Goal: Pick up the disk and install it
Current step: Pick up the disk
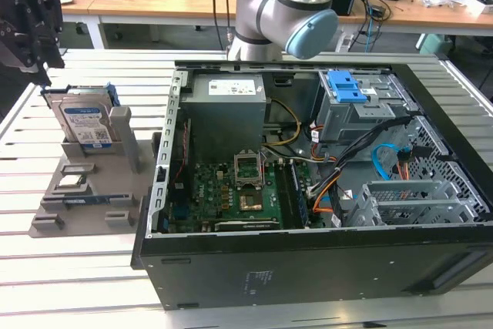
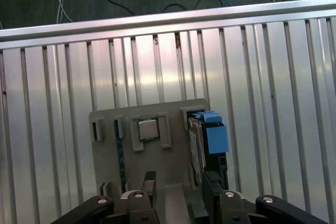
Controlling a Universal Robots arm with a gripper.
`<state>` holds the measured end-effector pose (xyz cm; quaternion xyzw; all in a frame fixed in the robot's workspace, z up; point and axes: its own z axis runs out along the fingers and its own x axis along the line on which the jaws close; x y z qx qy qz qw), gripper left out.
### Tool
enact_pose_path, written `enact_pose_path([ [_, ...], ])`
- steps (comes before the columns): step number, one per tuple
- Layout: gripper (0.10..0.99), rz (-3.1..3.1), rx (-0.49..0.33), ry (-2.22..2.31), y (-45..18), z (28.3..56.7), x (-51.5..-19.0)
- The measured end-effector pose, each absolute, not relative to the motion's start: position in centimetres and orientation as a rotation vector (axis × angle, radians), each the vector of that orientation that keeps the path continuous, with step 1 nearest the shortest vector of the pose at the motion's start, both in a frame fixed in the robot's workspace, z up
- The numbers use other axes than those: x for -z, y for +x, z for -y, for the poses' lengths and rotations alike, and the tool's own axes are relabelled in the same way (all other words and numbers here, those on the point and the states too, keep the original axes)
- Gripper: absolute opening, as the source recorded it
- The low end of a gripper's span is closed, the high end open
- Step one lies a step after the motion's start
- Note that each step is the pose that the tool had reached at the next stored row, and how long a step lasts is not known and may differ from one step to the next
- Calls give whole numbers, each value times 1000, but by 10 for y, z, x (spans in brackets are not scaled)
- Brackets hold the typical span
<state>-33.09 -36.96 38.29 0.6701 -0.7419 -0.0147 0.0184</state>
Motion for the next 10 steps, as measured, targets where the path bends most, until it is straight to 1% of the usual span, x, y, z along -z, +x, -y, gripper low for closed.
enact_pose_path([
  [10, 482, 2304, 46, 2081, -321, 370, -372],
])
